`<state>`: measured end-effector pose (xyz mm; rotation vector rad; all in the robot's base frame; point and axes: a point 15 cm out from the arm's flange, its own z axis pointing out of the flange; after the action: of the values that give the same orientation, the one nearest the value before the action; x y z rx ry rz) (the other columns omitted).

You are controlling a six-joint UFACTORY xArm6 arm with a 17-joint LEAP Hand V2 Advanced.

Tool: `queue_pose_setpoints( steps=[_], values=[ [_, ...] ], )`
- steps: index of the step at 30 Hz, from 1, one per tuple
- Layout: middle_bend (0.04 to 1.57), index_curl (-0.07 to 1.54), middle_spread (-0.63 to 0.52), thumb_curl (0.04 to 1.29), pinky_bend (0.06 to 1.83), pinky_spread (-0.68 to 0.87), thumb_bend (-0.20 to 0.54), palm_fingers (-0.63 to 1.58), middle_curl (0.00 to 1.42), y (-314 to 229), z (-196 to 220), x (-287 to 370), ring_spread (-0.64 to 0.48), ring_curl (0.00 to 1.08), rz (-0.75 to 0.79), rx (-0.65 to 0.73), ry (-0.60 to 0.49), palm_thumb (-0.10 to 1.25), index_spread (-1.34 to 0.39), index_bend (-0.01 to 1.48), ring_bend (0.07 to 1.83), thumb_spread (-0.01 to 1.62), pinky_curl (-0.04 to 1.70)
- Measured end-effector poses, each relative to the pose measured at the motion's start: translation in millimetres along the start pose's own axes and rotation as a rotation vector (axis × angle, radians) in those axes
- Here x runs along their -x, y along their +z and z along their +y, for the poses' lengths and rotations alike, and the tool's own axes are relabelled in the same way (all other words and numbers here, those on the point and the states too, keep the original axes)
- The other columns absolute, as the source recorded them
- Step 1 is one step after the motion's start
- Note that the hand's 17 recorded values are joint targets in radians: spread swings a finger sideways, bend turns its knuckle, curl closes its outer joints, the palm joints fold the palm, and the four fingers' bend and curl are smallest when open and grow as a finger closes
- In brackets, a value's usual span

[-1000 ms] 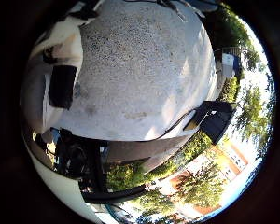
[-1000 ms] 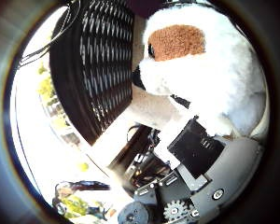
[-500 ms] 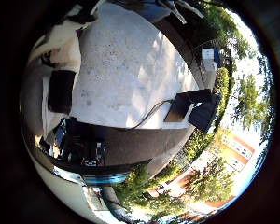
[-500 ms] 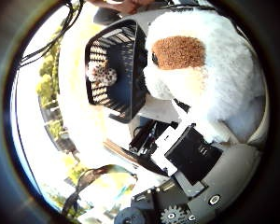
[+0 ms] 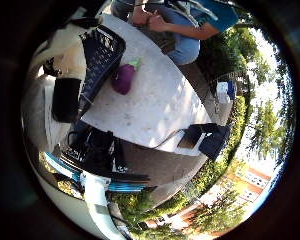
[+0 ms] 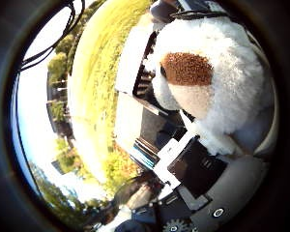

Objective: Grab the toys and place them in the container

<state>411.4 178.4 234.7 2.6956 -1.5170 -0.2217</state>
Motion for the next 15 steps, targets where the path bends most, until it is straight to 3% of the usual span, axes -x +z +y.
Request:
queue_pose_setpoints(
  steps=[8, 13, 15],
  values=[
    [1.2, -0.03, -0.29, 0.77, 1.54, 0.15, -0.015, 0.58, 1.24, 40.5, -71.9, 33.9, -0.11, 0.86, -0.004, 0.013, -0.03, 0.89, -0.87, 1.27, 1.61, 1.18, 1.01],
    [1.11, -0.01, -0.26, 0.71, 1.44, 0.2, -0.025, 0.53, 1.15, 86.9, -105.6, 46.2, -0.01, 0.77, 0.003, 0.078, -0.034, 0.88, -0.75, 1.23, 1.49, 1.18, 0.95],
    [0.92, 0.01, -0.22, 0.68, 1.34, 0.22, -0.035, 0.21, 1.05, 102.3, -110.2, 48.0, 0.04, 0.73, 0.005, 0.119, -0.032, 0.86, -0.57, 1.18, 1.35, 1.17, 0.94]
  ],
)
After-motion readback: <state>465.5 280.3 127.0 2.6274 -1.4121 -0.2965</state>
